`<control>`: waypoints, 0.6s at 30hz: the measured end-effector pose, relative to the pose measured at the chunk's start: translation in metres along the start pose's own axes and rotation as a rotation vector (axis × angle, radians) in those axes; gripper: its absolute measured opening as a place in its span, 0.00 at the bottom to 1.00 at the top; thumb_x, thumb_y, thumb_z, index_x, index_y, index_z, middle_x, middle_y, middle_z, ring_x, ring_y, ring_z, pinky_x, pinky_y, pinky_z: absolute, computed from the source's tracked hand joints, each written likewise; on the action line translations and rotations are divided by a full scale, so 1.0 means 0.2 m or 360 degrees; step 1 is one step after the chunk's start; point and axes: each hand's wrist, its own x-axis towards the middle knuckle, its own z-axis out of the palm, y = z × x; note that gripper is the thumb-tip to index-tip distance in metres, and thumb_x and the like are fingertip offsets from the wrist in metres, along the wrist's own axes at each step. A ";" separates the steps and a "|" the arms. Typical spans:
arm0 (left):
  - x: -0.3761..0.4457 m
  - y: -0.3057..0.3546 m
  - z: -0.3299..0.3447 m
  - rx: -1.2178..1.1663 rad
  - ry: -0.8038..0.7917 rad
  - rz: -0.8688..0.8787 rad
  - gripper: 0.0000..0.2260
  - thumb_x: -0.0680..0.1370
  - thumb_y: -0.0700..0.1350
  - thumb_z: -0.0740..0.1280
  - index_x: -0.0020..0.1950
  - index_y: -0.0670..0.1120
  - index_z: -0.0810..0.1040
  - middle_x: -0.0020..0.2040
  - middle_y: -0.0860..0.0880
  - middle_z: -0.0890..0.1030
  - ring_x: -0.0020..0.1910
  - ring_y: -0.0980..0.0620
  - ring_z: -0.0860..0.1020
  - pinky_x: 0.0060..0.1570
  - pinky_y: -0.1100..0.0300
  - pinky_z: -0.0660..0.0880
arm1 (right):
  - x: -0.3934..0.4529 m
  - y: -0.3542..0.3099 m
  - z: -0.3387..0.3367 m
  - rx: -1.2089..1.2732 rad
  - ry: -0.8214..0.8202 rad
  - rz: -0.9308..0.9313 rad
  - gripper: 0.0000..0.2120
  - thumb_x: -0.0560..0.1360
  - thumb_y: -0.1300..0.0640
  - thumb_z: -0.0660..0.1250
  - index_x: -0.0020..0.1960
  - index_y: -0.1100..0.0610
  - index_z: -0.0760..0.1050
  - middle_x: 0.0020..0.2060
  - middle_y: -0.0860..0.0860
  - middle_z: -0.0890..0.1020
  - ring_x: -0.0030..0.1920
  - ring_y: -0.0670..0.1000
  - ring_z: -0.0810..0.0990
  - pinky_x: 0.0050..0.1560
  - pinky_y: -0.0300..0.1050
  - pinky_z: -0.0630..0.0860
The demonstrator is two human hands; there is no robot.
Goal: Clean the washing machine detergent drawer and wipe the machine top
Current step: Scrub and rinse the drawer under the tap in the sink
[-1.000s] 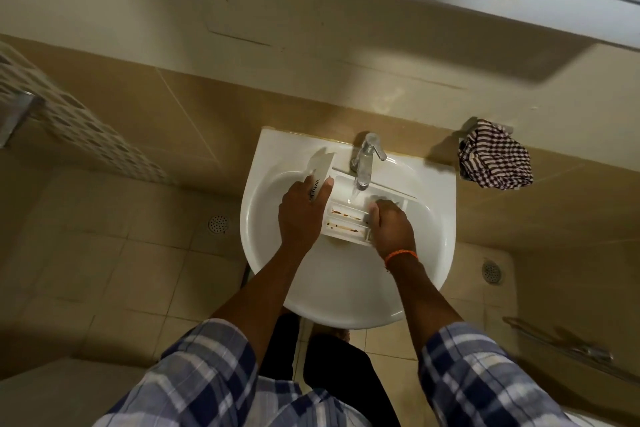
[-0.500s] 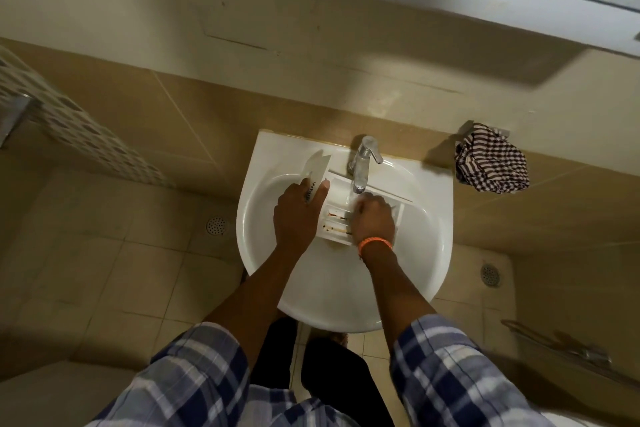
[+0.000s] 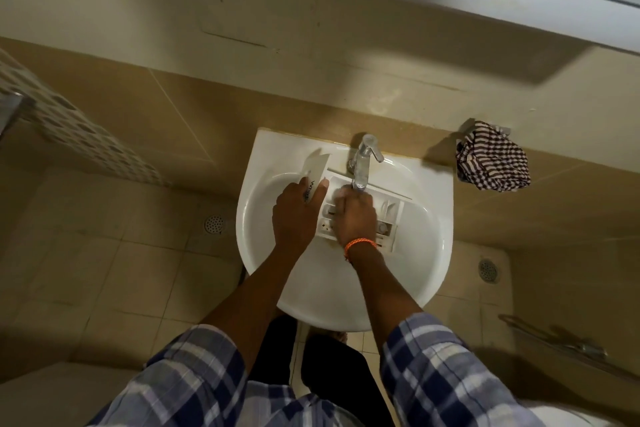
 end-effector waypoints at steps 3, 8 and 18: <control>0.02 -0.01 -0.01 0.0013 0.0000 0.0025 0.30 0.81 0.72 0.61 0.55 0.47 0.85 0.50 0.48 0.88 0.51 0.50 0.87 0.61 0.50 0.83 | -0.03 0.01 -0.02 0.0244 -0.0185 -0.0438 0.13 0.89 0.54 0.56 0.60 0.57 0.78 0.56 0.55 0.81 0.55 0.53 0.78 0.57 0.48 0.76; 0.02 0.00 -0.02 0.0024 -0.0021 -0.0030 0.24 0.82 0.66 0.65 0.54 0.46 0.85 0.49 0.49 0.88 0.50 0.50 0.86 0.61 0.53 0.81 | 0.04 0.30 -0.11 0.0106 -0.0078 0.0085 0.10 0.85 0.59 0.60 0.54 0.55 0.81 0.55 0.55 0.83 0.57 0.57 0.80 0.60 0.51 0.78; 0.02 0.01 -0.04 0.0030 -0.0019 0.0013 0.22 0.84 0.63 0.66 0.55 0.46 0.86 0.50 0.47 0.88 0.50 0.49 0.87 0.60 0.50 0.83 | -0.02 0.17 -0.08 0.0181 -0.0208 -0.0458 0.16 0.88 0.51 0.54 0.62 0.55 0.78 0.60 0.54 0.80 0.59 0.53 0.77 0.60 0.46 0.74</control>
